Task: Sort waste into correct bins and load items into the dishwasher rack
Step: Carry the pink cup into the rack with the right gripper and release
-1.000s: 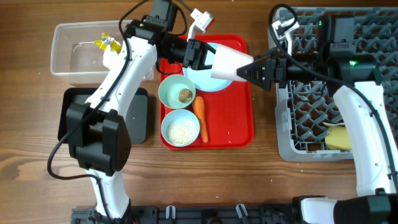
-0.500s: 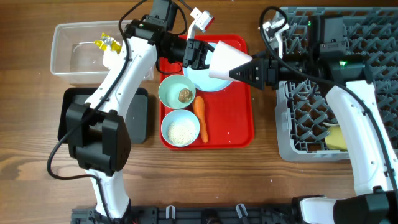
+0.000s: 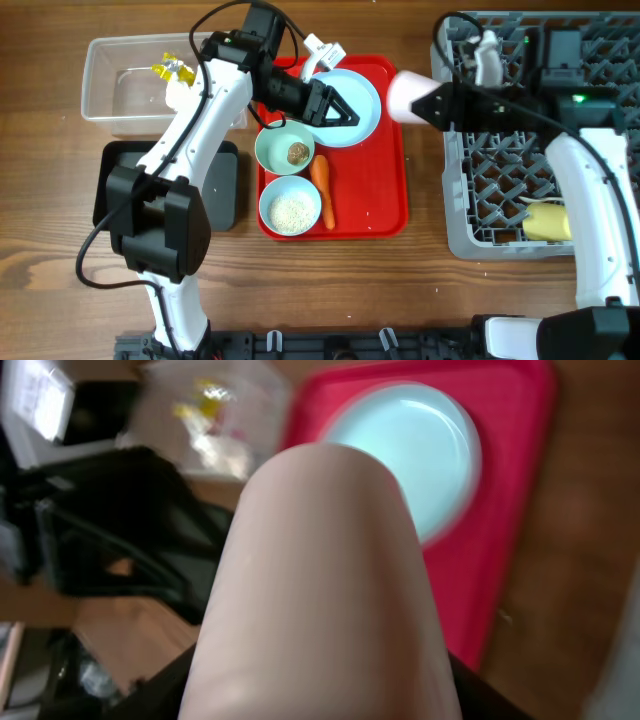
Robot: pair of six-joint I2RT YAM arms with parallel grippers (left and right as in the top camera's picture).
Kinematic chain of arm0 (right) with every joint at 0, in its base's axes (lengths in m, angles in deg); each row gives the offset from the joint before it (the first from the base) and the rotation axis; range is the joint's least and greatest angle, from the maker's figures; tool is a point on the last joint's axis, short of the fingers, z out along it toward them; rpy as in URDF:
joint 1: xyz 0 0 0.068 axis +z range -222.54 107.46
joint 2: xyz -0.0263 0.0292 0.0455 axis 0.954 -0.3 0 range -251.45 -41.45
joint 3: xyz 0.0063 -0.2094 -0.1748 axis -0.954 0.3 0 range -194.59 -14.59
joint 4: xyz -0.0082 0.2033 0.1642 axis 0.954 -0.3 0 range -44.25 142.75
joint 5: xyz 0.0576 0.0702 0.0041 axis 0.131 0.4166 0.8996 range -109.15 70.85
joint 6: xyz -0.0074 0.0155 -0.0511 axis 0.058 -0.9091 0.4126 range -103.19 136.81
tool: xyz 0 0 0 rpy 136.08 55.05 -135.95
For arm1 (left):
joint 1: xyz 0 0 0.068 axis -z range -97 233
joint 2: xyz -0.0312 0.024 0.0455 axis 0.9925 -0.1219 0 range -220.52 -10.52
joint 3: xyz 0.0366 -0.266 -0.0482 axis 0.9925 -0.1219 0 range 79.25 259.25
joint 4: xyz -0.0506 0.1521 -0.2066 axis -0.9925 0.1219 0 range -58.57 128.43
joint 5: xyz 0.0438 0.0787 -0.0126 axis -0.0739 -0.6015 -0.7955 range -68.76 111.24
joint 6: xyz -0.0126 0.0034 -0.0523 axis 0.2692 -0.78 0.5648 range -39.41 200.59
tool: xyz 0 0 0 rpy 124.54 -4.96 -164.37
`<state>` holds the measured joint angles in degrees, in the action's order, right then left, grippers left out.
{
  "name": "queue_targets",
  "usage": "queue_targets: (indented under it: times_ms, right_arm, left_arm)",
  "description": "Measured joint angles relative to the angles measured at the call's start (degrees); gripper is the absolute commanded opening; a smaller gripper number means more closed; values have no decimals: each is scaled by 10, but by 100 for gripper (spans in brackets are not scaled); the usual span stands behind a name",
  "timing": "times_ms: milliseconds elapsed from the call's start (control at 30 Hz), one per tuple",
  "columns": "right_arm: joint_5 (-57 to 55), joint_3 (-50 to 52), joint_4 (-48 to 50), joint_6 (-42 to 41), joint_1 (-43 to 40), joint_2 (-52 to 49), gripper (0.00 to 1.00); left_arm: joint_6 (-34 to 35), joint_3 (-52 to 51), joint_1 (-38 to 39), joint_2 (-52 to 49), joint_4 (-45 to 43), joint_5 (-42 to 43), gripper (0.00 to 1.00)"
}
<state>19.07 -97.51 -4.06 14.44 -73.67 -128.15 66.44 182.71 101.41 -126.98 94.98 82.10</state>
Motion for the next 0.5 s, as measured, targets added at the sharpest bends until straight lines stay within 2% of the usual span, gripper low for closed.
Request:
queue_targets:
  times_ms: [233, 367, 500]
  right_arm:
    - [-198, -122, -176, -23, -52, 2, 48]
    - [-281, -157, -226, -39, -114, 4, 48]
    - [-311, -157, -237, -43, -200, 4, 48]
  left_arm:
    - [0, 0, 0, 0, 4, -104, 47]
    - [0, 0, 11, 0, 3, -139, 52]
    - [-1, 0, 46, 0, 1, -181, 54]
